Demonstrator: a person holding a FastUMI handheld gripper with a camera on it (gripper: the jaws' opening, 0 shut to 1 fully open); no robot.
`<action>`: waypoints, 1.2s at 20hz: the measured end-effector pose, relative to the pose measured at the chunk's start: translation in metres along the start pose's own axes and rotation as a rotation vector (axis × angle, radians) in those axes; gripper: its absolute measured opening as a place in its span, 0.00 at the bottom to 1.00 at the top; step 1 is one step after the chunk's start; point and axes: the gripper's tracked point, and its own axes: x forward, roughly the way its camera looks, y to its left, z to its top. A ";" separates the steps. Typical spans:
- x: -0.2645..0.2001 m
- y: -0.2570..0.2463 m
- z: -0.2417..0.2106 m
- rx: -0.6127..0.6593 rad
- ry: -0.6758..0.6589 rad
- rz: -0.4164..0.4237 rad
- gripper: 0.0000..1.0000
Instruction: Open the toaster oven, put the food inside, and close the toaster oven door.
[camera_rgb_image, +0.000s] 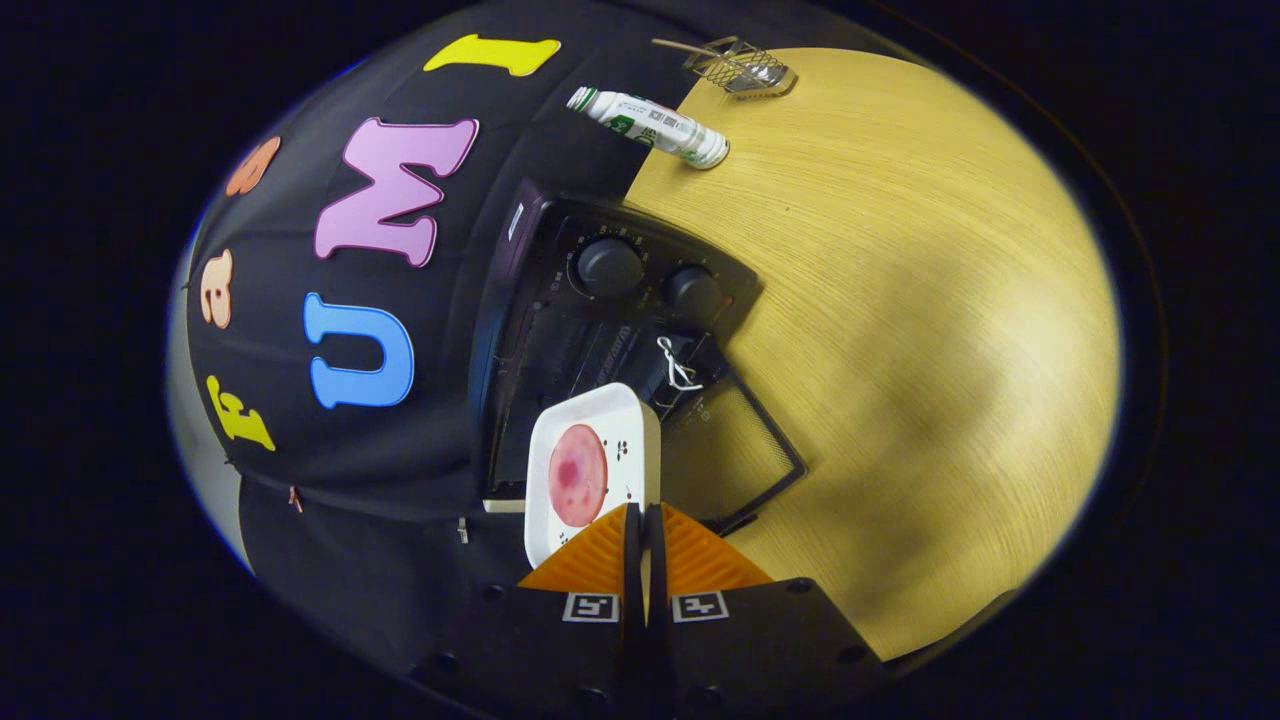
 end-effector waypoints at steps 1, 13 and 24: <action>0.011 0.001 0.001 0.013 -0.012 -0.004 0.05; 0.107 0.028 0.026 0.111 -0.224 0.015 0.05; 0.123 0.055 0.035 0.090 -0.309 0.042 0.19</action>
